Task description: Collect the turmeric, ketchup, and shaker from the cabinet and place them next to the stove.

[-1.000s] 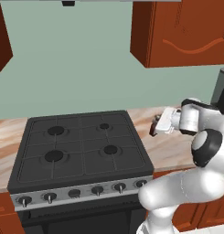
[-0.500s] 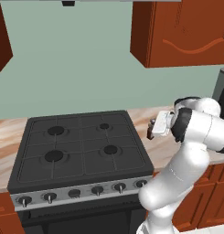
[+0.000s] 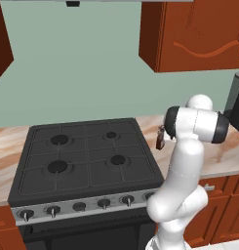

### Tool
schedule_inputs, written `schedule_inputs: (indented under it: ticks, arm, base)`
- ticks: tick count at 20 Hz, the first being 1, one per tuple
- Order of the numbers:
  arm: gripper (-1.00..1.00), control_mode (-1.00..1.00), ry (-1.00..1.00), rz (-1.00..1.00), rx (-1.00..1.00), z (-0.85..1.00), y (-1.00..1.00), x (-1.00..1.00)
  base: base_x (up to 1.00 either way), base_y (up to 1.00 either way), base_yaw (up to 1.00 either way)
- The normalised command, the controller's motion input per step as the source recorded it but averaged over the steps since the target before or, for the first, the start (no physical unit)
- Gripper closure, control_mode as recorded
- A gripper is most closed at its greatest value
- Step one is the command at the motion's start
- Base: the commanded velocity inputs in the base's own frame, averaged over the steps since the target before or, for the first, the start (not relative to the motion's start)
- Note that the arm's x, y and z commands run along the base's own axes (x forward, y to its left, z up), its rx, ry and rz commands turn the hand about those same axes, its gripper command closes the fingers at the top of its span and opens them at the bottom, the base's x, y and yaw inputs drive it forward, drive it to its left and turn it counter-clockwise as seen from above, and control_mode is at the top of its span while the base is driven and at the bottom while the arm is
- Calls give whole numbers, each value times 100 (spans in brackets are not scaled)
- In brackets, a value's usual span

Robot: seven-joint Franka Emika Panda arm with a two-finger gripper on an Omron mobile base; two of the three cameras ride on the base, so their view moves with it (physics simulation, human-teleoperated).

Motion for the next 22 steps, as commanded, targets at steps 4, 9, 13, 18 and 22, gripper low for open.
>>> schedule_inputs:
  ticks: [4, 9, 13, 18, 22]
  arm:
    - [100, -100, 0, 9, 0, -46, 0, 6]
    - [-100, -100, 0, 2, 0, -25, 1, -17]
    - [-100, -100, 0, 0, 0, 0, 21, -28]
    - [-100, -100, 0, -4, -1, 14, 25, -32]
    - [-100, -100, -2, -3, -7, 52, 24, -18]
  base:
    - [0, 0, 0]
    - [0, 0, 0]
    - [0, 0, 0]
    - [0, 0, 0]
    - [0, 0, 0]
